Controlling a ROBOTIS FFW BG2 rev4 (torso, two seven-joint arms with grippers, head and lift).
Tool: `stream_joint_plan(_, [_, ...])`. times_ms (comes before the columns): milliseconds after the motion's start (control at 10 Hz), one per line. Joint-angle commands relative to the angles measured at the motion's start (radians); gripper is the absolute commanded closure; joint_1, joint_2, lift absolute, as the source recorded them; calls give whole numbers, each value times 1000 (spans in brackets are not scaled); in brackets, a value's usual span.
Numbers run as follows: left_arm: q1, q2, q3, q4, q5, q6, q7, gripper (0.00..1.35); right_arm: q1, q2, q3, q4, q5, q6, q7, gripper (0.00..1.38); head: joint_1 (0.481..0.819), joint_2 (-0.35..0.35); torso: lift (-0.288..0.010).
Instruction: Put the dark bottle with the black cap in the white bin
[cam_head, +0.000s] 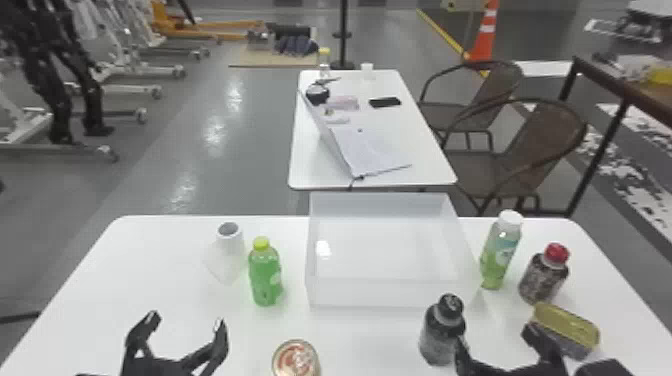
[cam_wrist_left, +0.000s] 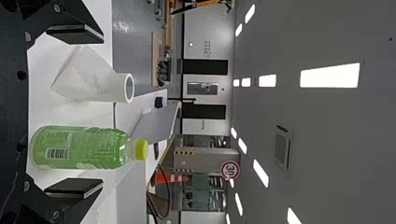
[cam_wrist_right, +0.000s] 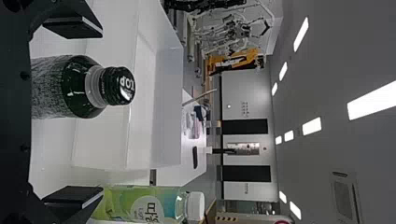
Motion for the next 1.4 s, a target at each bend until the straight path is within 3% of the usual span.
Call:
stream_joint_plan(0, [2,-3,9,0,-9,-3,0,206,14,12,0,-18,18,-2,-31,108,549,0,-100])
stream_joint_plan(600, [4,-3,8,0,-9,-2,0,206,8,21,0,-3,5,-14,-39,108,549,0,-100])
stream_joint_plan(1100, [-2,-3,3,0,-6,-2,0,206,-142,21,28,104,-15,-57,-34,108,549,0,-100])
stream_joint_plan(1300, [-4,-3,1,2,-4,-5,0,206,-194,21,40,175,-48,-57,21,108,549,0,-100])
